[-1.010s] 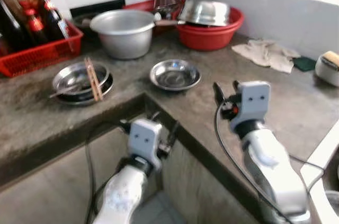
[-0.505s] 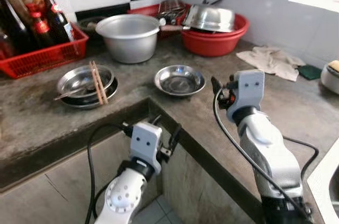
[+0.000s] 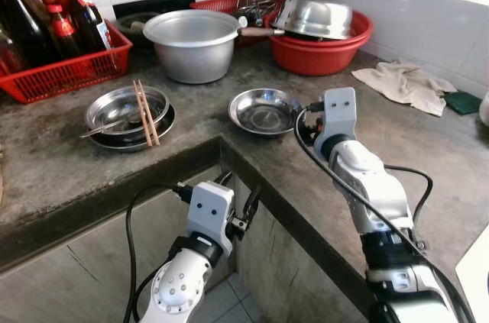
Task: Kitchen organization
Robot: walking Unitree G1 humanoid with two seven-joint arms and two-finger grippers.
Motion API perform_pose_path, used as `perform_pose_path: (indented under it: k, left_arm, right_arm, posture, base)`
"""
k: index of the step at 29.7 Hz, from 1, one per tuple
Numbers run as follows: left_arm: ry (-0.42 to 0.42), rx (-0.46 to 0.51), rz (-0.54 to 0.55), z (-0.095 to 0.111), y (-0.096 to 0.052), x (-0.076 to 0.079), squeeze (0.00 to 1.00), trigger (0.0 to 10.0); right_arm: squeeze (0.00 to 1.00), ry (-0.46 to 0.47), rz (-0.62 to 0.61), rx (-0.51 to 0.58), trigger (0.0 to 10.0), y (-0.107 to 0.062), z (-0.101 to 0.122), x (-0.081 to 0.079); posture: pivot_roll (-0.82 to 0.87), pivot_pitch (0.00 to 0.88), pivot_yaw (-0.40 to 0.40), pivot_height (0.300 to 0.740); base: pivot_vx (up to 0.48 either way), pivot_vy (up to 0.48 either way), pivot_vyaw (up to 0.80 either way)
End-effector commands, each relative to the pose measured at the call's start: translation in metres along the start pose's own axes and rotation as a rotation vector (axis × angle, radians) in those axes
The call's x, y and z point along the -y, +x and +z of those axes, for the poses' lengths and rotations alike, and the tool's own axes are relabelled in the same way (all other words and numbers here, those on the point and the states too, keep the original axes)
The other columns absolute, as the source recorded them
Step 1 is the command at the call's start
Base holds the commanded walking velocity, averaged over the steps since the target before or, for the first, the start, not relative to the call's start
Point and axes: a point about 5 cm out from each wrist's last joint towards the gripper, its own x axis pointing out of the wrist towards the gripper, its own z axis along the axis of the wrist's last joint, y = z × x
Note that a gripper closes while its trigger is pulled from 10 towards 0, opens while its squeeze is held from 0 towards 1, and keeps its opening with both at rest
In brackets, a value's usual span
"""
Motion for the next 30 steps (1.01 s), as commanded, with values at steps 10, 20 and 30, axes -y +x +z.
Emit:
perform_pose_path:
  k: [10,20,30]
  left_arm:
    - [-0.003,0.005,0.012,0.003,-0.002,0.003,0.00,10.0]
    - [-0.003,0.001,0.023,0.003,-0.002,0.003,0.00,10.0]
    - [-0.001,-0.004,0.025,0.001,-0.002,0.002,0.00,10.0]
  right_arm:
    - [0.00,0.039,0.039,-0.166,10.0,0.017,-0.004,-0.007]
    - [0.00,0.116,0.024,-0.233,10.0,0.031,0.008,-0.007]
    - [0.00,0.170,-0.003,-0.230,10.0,0.036,0.018,-0.001]
  posture:
    - [0.22,0.127,-0.065,0.740]
    - [0.21,0.129,-0.067,0.740]
    - [0.21,0.127,-0.067,0.740]
  base:
    - [0.000,0.000,0.00]
    - [0.000,0.000,0.00]
    - [0.000,0.000,0.00]
